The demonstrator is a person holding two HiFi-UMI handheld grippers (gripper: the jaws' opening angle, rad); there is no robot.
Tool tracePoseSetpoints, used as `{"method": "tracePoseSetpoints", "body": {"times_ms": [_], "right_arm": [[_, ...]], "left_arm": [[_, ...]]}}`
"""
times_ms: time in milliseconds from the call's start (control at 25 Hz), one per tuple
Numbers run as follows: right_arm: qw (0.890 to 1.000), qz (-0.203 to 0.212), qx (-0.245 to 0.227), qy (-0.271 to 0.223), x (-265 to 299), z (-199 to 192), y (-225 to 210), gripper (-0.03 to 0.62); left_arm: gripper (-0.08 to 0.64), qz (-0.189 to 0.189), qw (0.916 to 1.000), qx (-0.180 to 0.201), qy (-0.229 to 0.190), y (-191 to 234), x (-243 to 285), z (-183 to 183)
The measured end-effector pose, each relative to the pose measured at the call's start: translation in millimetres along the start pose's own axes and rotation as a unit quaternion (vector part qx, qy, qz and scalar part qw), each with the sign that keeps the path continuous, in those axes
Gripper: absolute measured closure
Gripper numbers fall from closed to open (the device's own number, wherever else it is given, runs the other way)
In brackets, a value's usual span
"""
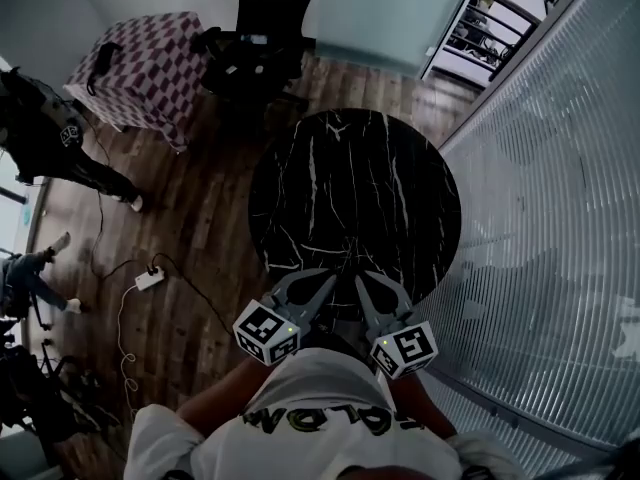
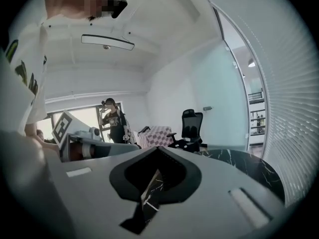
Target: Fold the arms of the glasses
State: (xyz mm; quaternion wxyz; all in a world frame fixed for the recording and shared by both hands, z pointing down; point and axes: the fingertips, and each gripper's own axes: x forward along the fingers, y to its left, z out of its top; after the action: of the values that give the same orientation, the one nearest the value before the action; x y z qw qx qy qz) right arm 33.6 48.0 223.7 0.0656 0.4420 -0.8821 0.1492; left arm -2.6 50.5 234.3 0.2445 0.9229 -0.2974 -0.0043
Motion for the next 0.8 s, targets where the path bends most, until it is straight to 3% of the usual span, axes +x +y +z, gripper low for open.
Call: {"method": "tracePoseSetpoints", "body": {"times_ms": [200,400,800], "right_arm": [[1.0,0.012,-0.004,-0.024,-6,33,17,0.592],[0.999,0.011,-0.013,-0.049,-13,55,27,0.592],[0.996,-0.001,-0.04,-0.084,-12,76,24,0.592]], "left_arm": [[0.558,0.014,0.9995,0.002,-0.028,-11,-14,25],[0.558,0.032,0.9973,0.029,-0.06,-19,-17,46],[0.558,0.013,0.9962,0.059,-0.062,-23,2,61]]}}
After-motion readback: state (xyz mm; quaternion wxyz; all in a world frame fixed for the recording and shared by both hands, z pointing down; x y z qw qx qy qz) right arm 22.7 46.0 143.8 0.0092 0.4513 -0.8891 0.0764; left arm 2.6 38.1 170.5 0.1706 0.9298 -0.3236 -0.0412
